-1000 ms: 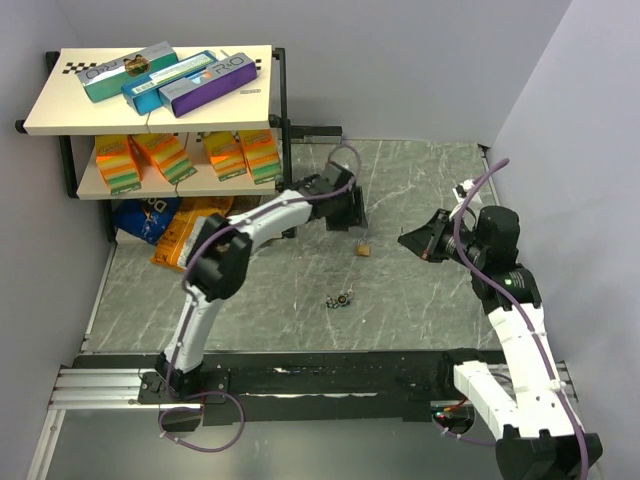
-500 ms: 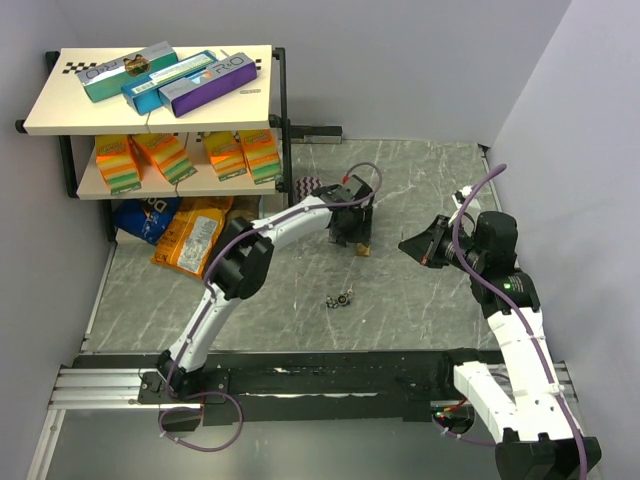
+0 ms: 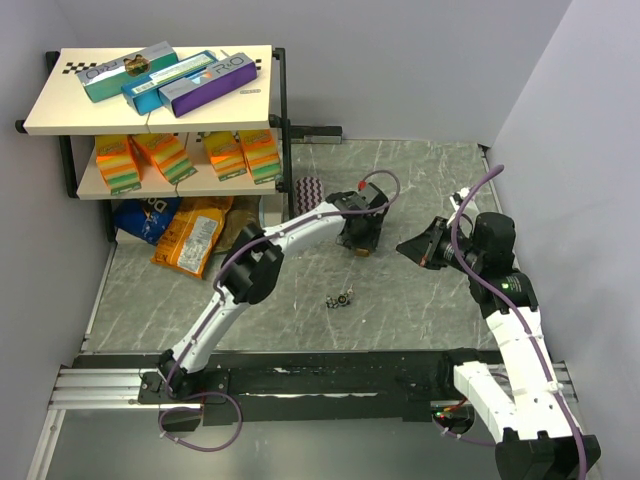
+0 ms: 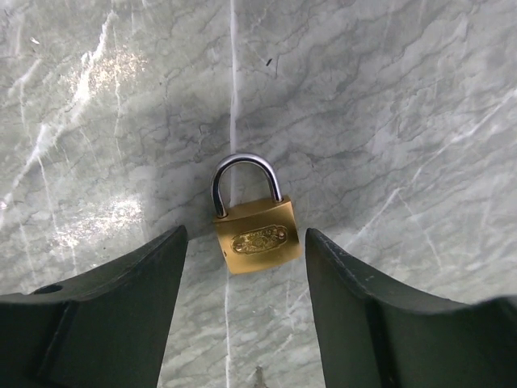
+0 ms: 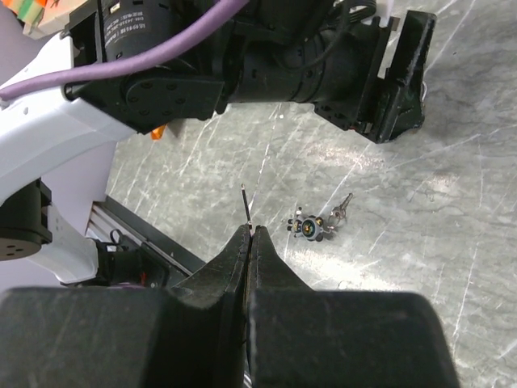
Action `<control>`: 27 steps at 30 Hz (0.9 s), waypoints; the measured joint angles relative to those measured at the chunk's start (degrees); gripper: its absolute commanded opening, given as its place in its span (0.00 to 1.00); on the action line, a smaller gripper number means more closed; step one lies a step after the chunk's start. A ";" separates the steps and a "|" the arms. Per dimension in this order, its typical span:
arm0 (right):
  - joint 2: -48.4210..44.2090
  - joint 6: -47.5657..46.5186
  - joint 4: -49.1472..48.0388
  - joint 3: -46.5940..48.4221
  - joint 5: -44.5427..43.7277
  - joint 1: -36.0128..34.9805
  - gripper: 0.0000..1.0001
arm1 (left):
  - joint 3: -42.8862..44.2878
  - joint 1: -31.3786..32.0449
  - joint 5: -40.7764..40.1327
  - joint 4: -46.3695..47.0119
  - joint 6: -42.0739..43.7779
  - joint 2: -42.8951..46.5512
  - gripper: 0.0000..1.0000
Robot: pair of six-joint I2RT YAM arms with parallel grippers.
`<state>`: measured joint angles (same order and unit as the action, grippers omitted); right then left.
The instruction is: Unlock with the key
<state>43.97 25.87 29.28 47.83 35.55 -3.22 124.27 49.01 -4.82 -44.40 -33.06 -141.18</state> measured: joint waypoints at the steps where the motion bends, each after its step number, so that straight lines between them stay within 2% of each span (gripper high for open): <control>1: 0.00 0.02 -0.13 -0.22 0.04 0.00 0.00 | 0.15 0.24 -0.57 -0.09 0.55 -0.11 0.65; 3: 0.00 0.04 -0.09 -0.42 0.07 0.00 0.00 | 0.17 0.90 -2.34 -0.07 2.05 -0.28 0.64; 5: 0.00 0.11 -0.11 -0.44 0.07 0.00 0.00 | 0.13 1.57 -4.04 -0.04 3.39 -0.42 0.57; 8: 0.00 0.24 -0.13 -0.46 0.07 0.00 0.00 | -0.48 2.36 -6.91 0.48 5.44 -0.50 0.35; 9: 0.00 0.24 -0.13 -0.52 0.07 0.00 0.00 | -0.72 2.54 -7.96 0.79 6.34 -0.52 0.16; 10: 0.00 0.24 -0.13 -0.52 0.07 0.00 0.00 | -0.94 2.62 -8.17 1.11 6.69 -0.52 0.05; 11: 0.00 0.20 -0.13 -0.52 0.02 0.00 0.00 | -1.16 2.71 -8.39 1.53 7.17 -0.50 0.01; 18: 0.04 -1.42 0.00 -0.72 -0.61 0.00 0.00 | -3.96 2.56 -8.39 4.35 6.62 1.27 0.01; 22: 0.55 -2.62 -0.04 -2.40 -0.66 0.00 0.00 | -10.73 -0.55 -0.83 7.74 0.20 5.79 0.01; 27: 3.63 -4.52 0.09 -3.39 -1.38 -1.07 0.00 | -22.86 -5.66 6.45 11.30 -10.10 15.96 0.01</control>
<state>47.59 21.34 29.36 44.45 34.17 -4.29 101.41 43.35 1.63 -33.10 -43.16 -125.23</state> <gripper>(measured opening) 0.010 0.418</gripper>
